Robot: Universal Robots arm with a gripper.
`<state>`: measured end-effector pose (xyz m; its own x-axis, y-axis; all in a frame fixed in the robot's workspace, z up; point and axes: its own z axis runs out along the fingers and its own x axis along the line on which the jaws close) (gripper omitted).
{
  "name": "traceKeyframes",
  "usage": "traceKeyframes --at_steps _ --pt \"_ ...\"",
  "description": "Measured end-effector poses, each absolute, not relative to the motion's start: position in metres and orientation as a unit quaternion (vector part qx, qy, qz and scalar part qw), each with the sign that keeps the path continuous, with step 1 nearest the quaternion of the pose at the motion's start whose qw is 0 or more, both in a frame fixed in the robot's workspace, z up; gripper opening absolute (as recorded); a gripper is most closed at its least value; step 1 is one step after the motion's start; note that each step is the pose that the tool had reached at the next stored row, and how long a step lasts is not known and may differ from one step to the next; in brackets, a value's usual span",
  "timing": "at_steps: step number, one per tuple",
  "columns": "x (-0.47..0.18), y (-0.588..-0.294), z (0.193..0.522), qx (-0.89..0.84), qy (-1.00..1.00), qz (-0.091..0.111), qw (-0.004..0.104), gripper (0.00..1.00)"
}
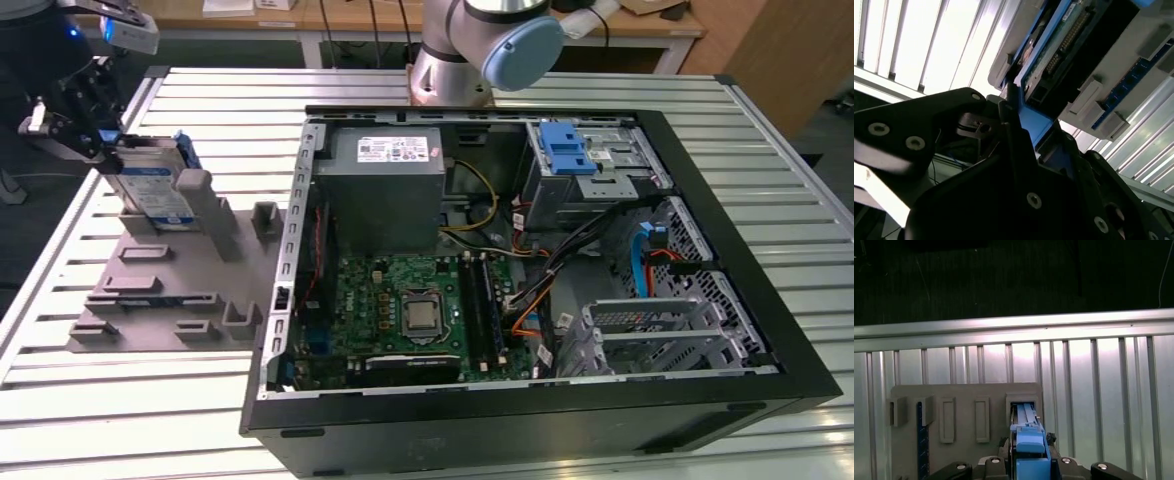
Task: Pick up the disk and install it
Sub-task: 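Pick up the disk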
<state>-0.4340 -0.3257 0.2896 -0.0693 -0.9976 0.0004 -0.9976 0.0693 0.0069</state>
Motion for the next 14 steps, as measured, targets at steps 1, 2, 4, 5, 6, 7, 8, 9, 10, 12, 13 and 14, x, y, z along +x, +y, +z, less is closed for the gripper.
traceKeyframes --at_steps 1,2,4,5,6,7,8,9,10,12,13,14 --pt "-0.4340 -0.3257 0.2896 0.682 -0.731 -0.002 0.002 0.37" --pt "-0.4340 -0.3257 0.2896 0.682 -0.731 -0.002 0.002 0.37" --pt "-0.4340 -0.3257 0.2896 0.682 -0.731 -0.002 0.002 0.37" --pt "-0.4340 -0.3258 0.2896 0.683 -0.730 -0.002 0.003 0.37" --pt "-0.4340 -0.3260 0.2895 0.686 -0.728 -0.002 0.003 0.37" --pt "-0.4340 -0.3261 0.2895 0.689 -0.725 -0.002 0.003 0.37" --pt "-0.4340 -0.3262 0.2895 0.693 -0.721 -0.002 0.003 0.37" --pt "-0.4341 -0.3263 0.2895 0.697 -0.717 -0.002 0.003 0.37" --pt "-0.4341 -0.3263 0.2895 0.699 -0.715 -0.002 0.003 0.37" --pt "-0.4341 -0.3263 0.2895 0.700 -0.714 -0.002 0.003 0.37" --pt "-0.4341 -0.3263 0.2895 0.700 -0.714 -0.002 0.003 0.37" --pt "-0.4341 -0.3263 0.2896 0.700 -0.714 -0.002 0.003 0.37"
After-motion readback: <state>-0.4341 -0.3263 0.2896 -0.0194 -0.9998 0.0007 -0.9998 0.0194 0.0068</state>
